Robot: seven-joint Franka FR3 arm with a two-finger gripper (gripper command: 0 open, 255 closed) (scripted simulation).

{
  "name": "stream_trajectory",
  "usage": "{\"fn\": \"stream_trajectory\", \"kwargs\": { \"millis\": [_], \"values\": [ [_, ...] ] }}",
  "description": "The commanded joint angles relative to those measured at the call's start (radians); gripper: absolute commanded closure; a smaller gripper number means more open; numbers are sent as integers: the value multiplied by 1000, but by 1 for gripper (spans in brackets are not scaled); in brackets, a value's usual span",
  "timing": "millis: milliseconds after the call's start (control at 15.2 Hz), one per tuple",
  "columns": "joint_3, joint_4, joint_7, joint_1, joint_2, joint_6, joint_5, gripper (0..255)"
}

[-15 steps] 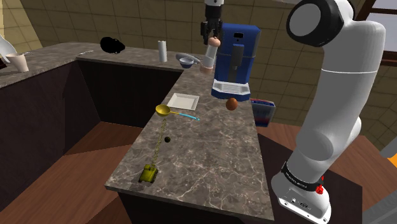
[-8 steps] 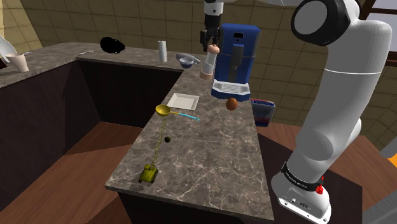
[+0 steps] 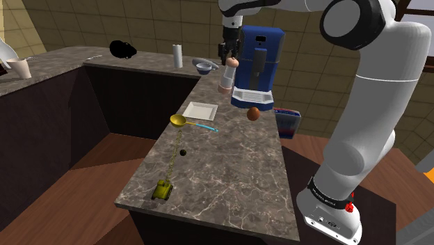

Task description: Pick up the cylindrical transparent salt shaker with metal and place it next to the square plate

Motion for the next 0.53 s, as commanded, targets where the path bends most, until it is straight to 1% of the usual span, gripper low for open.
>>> {"fn": "stream_trajectory", "kwargs": {
  "millis": [0,462],
  "values": [
    [0,-37,3,0,-7,31,0,255],
    [0,-130,7,0,-6,125,-2,255]
  ]
}}
